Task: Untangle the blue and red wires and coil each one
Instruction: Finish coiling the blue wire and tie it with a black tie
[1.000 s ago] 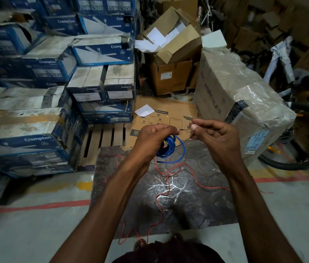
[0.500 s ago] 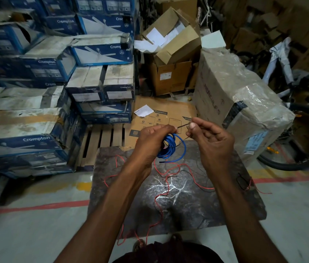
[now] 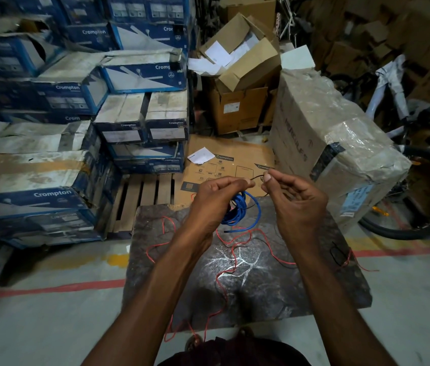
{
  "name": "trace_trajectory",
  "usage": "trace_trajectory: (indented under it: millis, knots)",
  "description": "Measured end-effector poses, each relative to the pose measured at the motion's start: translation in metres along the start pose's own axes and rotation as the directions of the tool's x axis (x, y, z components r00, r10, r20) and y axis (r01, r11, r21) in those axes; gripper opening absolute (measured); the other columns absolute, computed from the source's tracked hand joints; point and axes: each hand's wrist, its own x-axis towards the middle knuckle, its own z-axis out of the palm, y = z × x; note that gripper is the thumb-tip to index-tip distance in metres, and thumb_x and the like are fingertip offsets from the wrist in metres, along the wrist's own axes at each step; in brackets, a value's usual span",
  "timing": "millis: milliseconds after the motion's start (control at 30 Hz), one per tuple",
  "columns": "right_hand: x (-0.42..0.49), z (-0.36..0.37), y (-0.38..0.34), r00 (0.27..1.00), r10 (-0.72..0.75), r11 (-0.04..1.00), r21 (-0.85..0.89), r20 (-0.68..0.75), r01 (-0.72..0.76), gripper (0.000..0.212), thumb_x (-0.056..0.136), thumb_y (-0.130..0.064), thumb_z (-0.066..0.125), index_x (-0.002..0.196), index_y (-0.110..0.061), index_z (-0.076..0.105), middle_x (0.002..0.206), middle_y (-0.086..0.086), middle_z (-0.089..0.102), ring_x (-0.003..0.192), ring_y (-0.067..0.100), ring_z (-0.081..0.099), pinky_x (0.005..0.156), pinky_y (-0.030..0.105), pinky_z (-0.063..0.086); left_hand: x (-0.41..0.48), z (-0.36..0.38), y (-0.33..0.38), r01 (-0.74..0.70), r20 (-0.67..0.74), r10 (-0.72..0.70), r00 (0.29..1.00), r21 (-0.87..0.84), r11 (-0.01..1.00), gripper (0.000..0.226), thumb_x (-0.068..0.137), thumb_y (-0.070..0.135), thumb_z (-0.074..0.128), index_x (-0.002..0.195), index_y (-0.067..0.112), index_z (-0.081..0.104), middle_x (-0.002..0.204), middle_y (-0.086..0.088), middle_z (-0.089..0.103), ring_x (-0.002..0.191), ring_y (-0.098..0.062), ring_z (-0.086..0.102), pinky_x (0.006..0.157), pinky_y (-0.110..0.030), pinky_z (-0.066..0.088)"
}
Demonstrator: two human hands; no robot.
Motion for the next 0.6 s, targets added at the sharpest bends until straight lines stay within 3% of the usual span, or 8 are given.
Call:
trace_trajectory:
  millis: [133,267,400,600]
  knots:
    - [-0.003,0.000,-0.002,0.999,-0.012,1.000,-0.022,0.039,0.013,0.027,0.090,-0.003,0.077,0.100,-0.028,0.076,0.095,0.003,0.079,0.088,0.024,0.078,0.079,0.024,0.061,0.000,0.000,-0.002,0.014,-0.012,-0.015,1.000,-0.050,0.999,0.023,0.089,0.031,0.072,0.101,0.012,0.079,0.063,0.016,0.064,0.052,0.009,0.051,0.050,-0.002,0.035]
    - [-0.007,0.001,0.001,0.999,0.008,1.000,0.003,0.048,-0.008,0.022,0.089,-0.006,0.078,0.103,-0.023,0.077,0.096,0.006,0.080,0.087,0.023,0.078,0.082,0.028,0.061,-0.001,0.002,-0.004,0.046,-0.073,-0.052,0.996,-0.090,0.995,0.019,0.086,0.030,0.075,0.089,0.012,0.080,0.067,0.007,0.066,0.055,0.002,0.050,0.049,-0.006,0.036]
    - [-0.012,0.008,-0.002,0.988,0.154,0.975,0.157,0.018,-0.155,0.018,0.090,-0.002,0.074,0.103,-0.015,0.076,0.089,-0.001,0.080,0.076,0.009,0.074,0.076,0.022,0.060,-0.002,0.005,-0.006,0.061,-0.160,-0.090,0.983,-0.174,0.983,0.015,0.083,0.027,0.077,0.086,0.012,0.081,0.072,0.002,0.067,0.054,-0.001,0.048,0.049,-0.010,0.036]
    - [-0.014,0.013,-0.008,0.945,0.321,0.872,0.371,0.059,-0.320,0.019,0.091,0.001,0.071,0.102,-0.013,0.075,0.091,0.002,0.080,0.083,0.011,0.074,0.077,0.022,0.060,-0.004,0.008,-0.007,0.076,-0.116,-0.108,0.987,-0.251,0.965,0.018,0.082,0.028,0.078,0.091,0.012,0.080,0.073,0.001,0.068,0.059,-0.005,0.051,0.052,-0.011,0.039]
